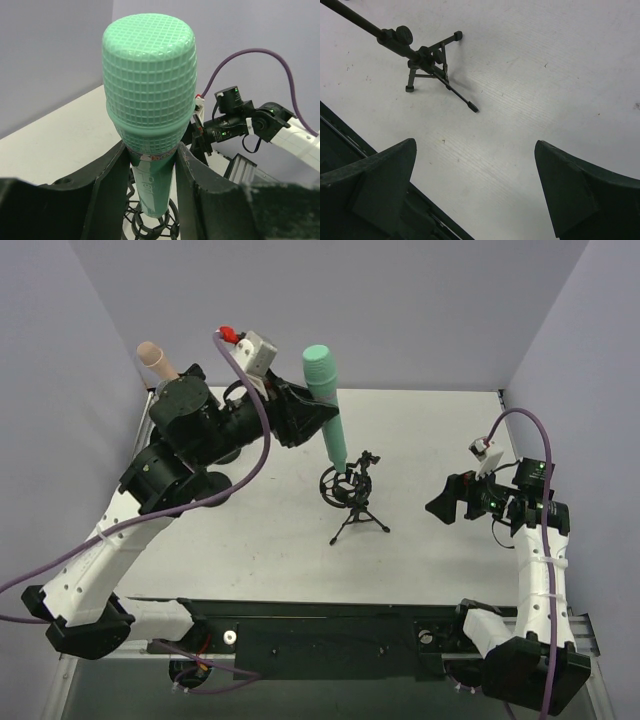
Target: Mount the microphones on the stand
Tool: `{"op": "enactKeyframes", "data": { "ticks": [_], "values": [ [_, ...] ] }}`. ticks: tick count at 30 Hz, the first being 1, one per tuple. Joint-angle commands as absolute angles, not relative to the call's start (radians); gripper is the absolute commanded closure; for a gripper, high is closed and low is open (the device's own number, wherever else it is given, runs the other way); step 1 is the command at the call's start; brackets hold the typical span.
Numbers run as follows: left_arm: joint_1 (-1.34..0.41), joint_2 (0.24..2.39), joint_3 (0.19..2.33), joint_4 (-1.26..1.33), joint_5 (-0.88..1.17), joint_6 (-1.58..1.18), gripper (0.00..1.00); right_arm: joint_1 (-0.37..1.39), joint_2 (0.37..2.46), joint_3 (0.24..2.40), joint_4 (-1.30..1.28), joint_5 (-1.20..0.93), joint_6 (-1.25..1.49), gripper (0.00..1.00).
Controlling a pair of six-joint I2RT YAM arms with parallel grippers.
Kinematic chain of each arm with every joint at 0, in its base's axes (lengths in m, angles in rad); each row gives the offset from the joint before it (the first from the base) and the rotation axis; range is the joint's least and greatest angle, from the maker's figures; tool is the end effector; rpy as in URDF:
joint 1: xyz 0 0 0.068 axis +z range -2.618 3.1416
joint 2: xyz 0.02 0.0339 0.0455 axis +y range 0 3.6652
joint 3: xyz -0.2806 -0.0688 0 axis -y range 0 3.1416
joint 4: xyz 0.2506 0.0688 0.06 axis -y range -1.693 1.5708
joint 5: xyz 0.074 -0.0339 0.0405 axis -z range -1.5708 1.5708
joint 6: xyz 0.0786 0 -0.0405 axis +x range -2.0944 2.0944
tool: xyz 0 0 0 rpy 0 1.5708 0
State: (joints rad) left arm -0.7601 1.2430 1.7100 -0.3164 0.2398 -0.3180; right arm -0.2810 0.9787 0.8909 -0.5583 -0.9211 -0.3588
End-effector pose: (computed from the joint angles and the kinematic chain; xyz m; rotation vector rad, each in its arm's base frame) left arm 0.1865 -0.2030 0.5681 0.5328 1.4143 -1.0484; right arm 0.2243 0.0004 0.3109 -0.5534 1.9152 0.6081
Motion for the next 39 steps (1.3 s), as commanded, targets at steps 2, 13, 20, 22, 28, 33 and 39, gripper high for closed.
{"op": "enactKeyframes", "data": {
  "ticks": [2,13,20,22,28,33,39],
  "values": [
    [-0.847,1.311,1.87,-0.411,0.167,-0.21,1.0,-0.282,0.957,0.885,-0.543,-0.914,-0.353,0.0],
    [-0.959,1.431,2.005,-0.569,0.078,-0.078,1.0,-0.281,0.954,0.88,-0.543,-0.92,-0.356,0.0],
    [-0.962,1.479,2.04,-0.604,0.074,-0.057,1.0,-0.282,0.951,0.877,-0.543,-0.922,-0.357,0.0],
    [-0.965,1.483,2.04,-0.604,0.075,-0.051,1.0,-0.281,0.953,0.876,-0.543,-0.92,-0.357,0.0],
    [-0.969,1.465,1.979,-0.594,0.069,-0.034,1.0,-0.282,0.946,0.876,-0.543,-0.917,-0.357,0.0],
    [-0.969,1.418,1.876,-0.545,0.078,-0.041,1.0,-0.281,0.95,0.876,-0.543,-0.917,-0.359,0.0],
    [-0.969,1.365,1.76,-0.473,0.086,-0.071,1.0,-0.282,0.95,0.876,-0.543,-0.919,-0.36,0.0]
  ]
}}
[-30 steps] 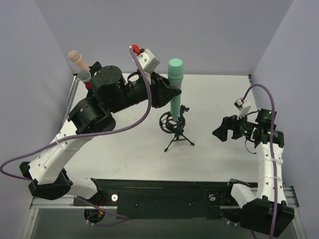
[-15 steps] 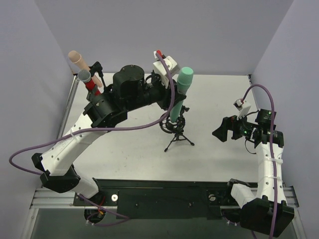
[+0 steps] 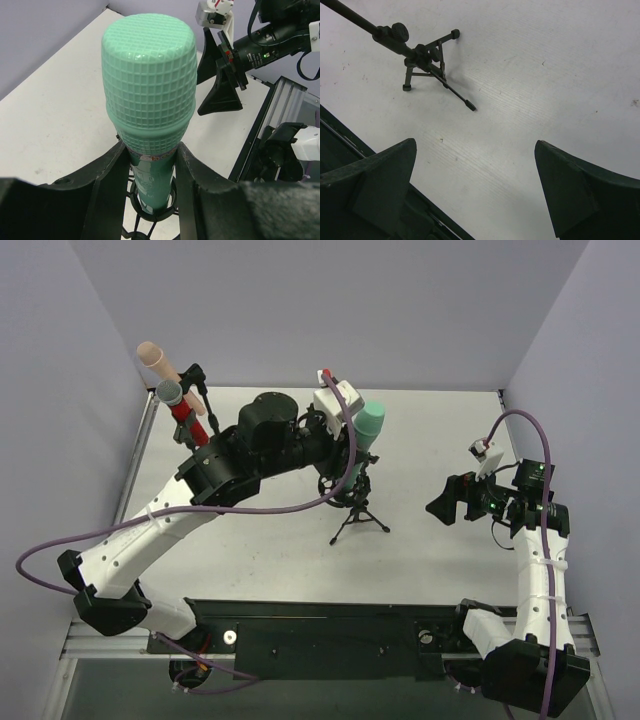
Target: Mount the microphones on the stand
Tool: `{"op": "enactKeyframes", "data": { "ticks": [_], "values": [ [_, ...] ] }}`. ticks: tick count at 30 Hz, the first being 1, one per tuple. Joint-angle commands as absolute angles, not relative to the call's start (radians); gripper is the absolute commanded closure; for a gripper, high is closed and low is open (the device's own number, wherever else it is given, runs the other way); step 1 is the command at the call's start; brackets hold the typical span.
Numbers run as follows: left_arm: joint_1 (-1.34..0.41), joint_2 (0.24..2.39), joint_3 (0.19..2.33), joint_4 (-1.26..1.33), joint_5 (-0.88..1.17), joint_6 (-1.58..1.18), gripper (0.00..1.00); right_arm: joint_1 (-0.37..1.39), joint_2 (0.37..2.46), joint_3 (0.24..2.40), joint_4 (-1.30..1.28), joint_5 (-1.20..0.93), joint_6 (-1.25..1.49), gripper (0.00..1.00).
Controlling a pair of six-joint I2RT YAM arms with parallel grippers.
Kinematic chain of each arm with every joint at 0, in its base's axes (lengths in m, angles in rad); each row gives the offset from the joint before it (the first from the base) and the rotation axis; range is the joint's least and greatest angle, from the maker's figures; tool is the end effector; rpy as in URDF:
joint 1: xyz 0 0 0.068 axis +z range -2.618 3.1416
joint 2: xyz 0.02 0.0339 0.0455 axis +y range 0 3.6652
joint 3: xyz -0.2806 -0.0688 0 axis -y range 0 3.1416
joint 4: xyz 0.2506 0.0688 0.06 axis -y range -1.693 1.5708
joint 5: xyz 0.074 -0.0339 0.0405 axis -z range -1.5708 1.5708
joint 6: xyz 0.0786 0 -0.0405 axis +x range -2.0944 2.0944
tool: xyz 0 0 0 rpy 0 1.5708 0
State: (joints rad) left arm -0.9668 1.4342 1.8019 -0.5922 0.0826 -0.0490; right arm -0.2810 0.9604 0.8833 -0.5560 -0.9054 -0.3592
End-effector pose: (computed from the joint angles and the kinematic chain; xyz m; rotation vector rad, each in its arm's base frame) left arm 0.1892 -0.2857 0.5036 0.8817 1.6458 -0.7910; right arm 0.2212 0.0005 0.3115 -0.5514 1.9129 0.5843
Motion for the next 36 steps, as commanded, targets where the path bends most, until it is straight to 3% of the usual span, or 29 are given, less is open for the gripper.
{"op": "enactKeyframes", "data": {
  "ticks": [1,7,9,11,13,17,27,36],
  "values": [
    [-0.969,1.355,1.731,-0.451,0.086,-0.077,1.0,-0.282,0.95,0.873,-0.543,-0.919,-0.36,0.0],
    [-0.969,1.306,1.629,-0.391,0.084,-0.106,1.0,-0.282,0.951,0.873,-0.541,-0.919,-0.36,0.0],
    [-0.969,1.293,1.602,-0.374,0.075,-0.118,0.91,-0.281,0.953,0.873,-0.54,-0.919,-0.36,0.0],
    [-0.969,1.284,1.582,-0.362,0.069,-0.13,0.72,-0.282,0.951,0.873,-0.54,-0.919,-0.36,0.0],
    [-0.969,1.278,1.571,-0.36,0.063,-0.137,0.6,-0.282,0.951,0.871,-0.54,-0.919,-0.36,0.0],
    [-0.968,1.273,1.565,-0.367,0.049,-0.141,0.44,-0.282,0.951,0.871,-0.54,-0.917,-0.362,0.0],
    [-0.966,1.204,1.51,-0.341,0.054,-0.114,0.24,-0.282,0.957,0.868,-0.54,-0.913,-0.365,0.0],
    [-0.899,0.994,1.246,-0.21,0.031,-0.136,0.11,-0.282,0.963,0.862,-0.537,-0.911,-0.379,0.0]
  ]
}}
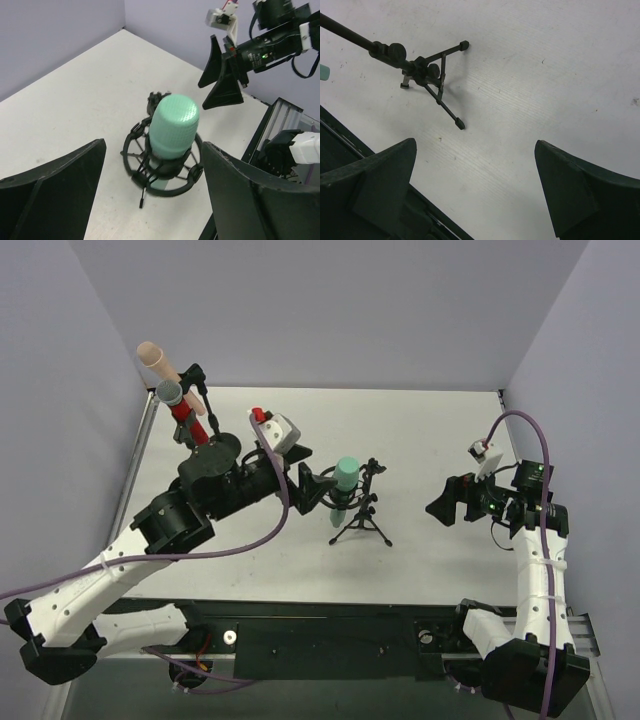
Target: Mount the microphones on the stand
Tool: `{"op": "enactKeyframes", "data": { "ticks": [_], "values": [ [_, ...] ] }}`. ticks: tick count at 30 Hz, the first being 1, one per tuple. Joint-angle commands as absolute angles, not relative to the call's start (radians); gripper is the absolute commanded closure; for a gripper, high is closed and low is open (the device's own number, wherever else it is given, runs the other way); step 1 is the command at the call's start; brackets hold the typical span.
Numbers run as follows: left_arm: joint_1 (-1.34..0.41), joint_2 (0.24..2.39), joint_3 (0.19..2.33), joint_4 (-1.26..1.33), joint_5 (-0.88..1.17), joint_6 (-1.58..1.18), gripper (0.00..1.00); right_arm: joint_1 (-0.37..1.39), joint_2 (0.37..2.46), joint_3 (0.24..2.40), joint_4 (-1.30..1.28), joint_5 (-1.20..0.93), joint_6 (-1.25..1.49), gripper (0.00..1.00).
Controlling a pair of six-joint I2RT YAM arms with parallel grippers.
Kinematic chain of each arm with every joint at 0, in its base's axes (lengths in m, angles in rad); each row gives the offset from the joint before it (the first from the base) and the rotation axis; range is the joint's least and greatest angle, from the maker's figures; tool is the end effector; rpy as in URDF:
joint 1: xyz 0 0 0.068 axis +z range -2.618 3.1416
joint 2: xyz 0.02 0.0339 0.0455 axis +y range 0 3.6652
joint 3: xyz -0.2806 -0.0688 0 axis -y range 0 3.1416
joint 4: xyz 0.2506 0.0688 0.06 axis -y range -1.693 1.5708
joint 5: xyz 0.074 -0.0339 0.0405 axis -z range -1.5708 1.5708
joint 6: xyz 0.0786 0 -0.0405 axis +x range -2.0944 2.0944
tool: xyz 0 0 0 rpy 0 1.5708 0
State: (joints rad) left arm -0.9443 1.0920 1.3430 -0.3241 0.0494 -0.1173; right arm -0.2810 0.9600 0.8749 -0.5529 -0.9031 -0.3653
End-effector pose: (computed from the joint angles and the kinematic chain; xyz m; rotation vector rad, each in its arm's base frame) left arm 0.1556 -0.2215 0.4718 0.7244 1.5530 -0.8426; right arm 0.2212 0.0004 0.3088 -0.5542 1.9157 0.5812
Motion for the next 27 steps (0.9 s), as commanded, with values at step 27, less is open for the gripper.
{"op": "enactKeyframes", "data": {
  "ticks": [27],
  "values": [
    [-0.749,0.523,0.62,-0.199,0.009,-0.026,0.06,-0.006,1.248,1.081,-1.094,-1.124,-1.354,0.04]
  ]
}}
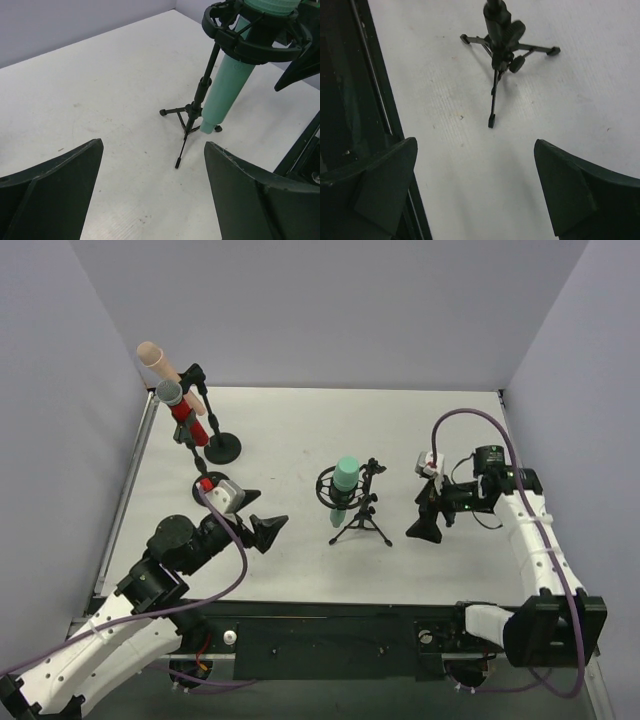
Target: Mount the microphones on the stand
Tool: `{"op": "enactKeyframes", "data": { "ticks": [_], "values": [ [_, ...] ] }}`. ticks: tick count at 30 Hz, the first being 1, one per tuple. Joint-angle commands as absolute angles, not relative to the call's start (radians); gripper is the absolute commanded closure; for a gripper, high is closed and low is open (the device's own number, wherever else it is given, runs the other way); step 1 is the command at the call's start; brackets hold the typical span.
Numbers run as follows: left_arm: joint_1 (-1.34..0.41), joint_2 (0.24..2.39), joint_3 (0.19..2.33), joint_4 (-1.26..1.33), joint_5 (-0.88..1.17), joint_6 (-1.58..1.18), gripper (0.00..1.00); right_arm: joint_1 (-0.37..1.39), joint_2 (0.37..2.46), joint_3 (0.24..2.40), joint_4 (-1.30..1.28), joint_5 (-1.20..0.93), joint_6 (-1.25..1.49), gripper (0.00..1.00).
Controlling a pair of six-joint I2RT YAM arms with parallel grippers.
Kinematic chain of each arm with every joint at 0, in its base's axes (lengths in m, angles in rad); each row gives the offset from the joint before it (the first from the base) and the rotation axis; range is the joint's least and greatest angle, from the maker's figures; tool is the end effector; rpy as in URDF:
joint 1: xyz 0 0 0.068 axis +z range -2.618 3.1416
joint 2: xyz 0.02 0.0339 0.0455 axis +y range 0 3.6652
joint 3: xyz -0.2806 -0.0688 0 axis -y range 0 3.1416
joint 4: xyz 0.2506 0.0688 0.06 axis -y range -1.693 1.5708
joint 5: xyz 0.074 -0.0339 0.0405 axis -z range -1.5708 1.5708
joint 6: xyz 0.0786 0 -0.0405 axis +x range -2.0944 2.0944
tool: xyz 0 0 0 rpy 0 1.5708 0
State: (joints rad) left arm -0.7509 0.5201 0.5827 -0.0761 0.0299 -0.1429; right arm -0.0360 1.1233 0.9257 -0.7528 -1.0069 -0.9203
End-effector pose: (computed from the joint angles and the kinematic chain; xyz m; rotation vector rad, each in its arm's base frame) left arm 0.1266 -0.1214 0.3264 0.5112 1.5490 -0.7174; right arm 0.2258 0.0583 0.2817 -1.2122 1.7092 0.7047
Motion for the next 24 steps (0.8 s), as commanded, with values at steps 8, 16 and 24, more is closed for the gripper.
{"op": "enactKeyframes", "data": {
  "ticks": [8,16,24],
  "values": [
    [-0.726,0.414,0.532,-0.189,-0.045,-0.008,0.05,0.077,1.479,1.35,-1.553,-1.275,-1.808,0.16],
    [-0.683,0.445,0.523,-0.147,0.1,-0.026,0.05,0.078,1.545,1.408,-1.56,-1.247,-1.701,0.18],
    [-0.653,0.453,0.494,-0.023,0.299,-0.12,0.08,0.08,1.298,1.117,-0.691,-0.878,-0.66,0.0]
  ]
}}
